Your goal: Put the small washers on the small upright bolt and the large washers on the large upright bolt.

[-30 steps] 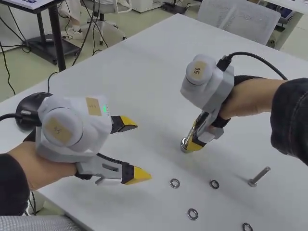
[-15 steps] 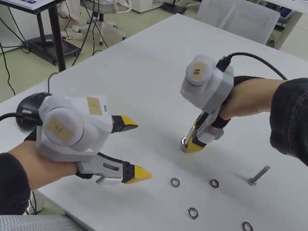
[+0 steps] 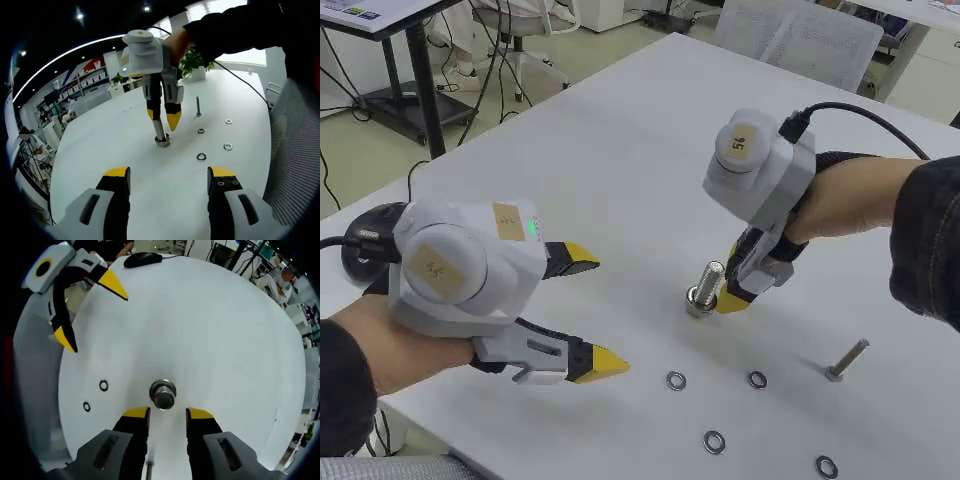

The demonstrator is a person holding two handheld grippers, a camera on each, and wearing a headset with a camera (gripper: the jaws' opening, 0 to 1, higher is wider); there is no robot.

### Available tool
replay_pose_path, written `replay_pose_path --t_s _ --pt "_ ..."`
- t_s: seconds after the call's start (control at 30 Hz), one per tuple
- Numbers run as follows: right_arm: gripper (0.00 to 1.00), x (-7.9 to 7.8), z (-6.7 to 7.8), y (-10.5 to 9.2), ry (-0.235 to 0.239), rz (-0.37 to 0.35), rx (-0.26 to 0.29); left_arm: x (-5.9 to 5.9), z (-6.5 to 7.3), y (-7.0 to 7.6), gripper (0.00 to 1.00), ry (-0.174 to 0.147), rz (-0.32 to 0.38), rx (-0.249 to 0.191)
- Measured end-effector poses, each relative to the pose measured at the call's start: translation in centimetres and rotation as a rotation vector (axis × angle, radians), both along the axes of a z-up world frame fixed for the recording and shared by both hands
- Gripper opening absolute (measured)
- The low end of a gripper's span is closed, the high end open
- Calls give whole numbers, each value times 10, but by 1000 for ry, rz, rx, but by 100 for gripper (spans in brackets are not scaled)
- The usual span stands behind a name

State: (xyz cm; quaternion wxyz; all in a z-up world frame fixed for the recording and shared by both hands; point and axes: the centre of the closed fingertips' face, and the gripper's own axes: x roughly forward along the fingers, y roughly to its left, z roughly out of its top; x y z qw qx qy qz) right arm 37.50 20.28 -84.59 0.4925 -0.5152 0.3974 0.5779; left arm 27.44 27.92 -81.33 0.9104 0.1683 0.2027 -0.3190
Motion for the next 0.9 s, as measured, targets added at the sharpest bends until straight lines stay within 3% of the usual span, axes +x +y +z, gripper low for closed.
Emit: replay_pose_path --t_s 0.37,0.57,0.9 --pt "30 -7 17 -17 0 -49 39 1 10 -5 62 3 -22 -23" --pt "30 -17 23 -27 3 -74 66 0 13 -10 62 7 -46 -12" --pt "29 -29 23 -45 12 -101 79 0 20 -20 62 13 -78 -20"
